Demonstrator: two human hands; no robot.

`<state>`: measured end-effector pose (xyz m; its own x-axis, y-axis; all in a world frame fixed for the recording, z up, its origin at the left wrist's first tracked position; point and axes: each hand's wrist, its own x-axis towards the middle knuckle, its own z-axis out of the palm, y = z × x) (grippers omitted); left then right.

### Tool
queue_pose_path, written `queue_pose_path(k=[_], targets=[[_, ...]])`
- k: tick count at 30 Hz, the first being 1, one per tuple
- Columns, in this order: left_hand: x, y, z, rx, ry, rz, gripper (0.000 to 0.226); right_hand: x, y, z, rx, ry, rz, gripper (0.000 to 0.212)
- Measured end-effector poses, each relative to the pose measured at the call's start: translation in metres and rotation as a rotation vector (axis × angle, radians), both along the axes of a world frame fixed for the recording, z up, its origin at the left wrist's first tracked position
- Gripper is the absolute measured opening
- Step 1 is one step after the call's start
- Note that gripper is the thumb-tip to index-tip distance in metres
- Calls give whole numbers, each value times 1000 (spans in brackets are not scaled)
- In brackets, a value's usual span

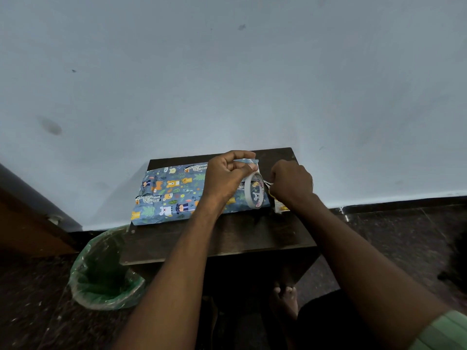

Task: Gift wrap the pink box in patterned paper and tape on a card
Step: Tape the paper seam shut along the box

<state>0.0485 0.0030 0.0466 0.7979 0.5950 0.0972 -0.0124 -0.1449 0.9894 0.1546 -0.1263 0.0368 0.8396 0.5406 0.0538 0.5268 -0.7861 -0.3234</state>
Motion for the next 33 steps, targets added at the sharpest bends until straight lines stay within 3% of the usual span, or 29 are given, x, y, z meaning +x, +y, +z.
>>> queue_pose_path(k=[12,14,19,24,33], targets=[[1,2,-1,15,-5,-3,20,4,-4,11,65,-18,-72,13],[1,3,-1,29,-4,-10,21,13,-8,16,120,32,-74,21],[-1,7,1,92,-13,-18,24,23,-23,33,322,329,128,33],[-1,9,1,100,-14,15,22,30,-33,38,300,361,271,32],[-2,13,-1,233,1,34,22,33,-33,37,362,402,303,32]])
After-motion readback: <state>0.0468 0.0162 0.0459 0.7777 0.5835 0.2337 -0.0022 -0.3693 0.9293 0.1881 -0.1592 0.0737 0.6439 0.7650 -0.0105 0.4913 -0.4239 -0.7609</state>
